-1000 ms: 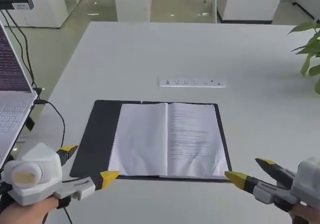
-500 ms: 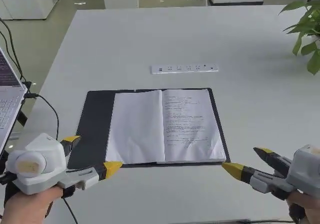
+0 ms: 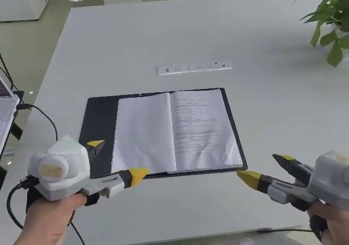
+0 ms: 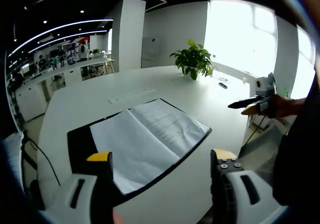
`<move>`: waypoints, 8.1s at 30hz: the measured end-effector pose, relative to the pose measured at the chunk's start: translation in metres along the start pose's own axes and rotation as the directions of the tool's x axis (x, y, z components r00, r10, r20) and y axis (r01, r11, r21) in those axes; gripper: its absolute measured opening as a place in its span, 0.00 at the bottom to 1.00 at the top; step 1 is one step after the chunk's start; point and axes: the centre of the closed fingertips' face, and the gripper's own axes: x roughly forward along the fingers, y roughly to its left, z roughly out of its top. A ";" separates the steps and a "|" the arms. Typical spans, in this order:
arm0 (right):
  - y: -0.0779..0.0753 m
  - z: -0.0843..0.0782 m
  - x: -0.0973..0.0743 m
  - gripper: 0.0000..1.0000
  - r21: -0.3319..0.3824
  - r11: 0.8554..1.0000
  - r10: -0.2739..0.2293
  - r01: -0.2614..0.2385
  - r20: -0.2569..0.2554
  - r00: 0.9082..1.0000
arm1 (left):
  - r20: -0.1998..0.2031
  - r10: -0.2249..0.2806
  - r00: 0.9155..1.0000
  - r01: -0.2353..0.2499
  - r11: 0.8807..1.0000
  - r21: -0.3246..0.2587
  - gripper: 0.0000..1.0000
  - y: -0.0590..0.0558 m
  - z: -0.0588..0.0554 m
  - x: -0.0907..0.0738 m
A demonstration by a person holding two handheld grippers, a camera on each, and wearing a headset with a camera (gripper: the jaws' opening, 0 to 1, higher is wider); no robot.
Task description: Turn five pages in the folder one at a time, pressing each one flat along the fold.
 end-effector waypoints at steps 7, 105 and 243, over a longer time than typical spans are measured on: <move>0.003 -0.003 -0.002 0.79 0.006 1.000 0.006 -0.006 0.001 1.000 | -0.008 -0.054 0.999 0.054 0.998 0.029 0.78 -0.018 0.012 0.021; -0.016 -0.021 0.010 0.71 0.136 0.985 0.114 -0.105 -0.062 0.992 | -0.281 -0.234 0.931 0.266 0.961 0.082 0.62 -0.126 -0.028 0.258; -0.049 0.003 0.114 0.00 0.432 0.880 0.233 -0.198 -0.029 0.972 | -0.140 -0.119 0.983 0.128 0.990 0.056 0.67 -0.066 -0.014 0.168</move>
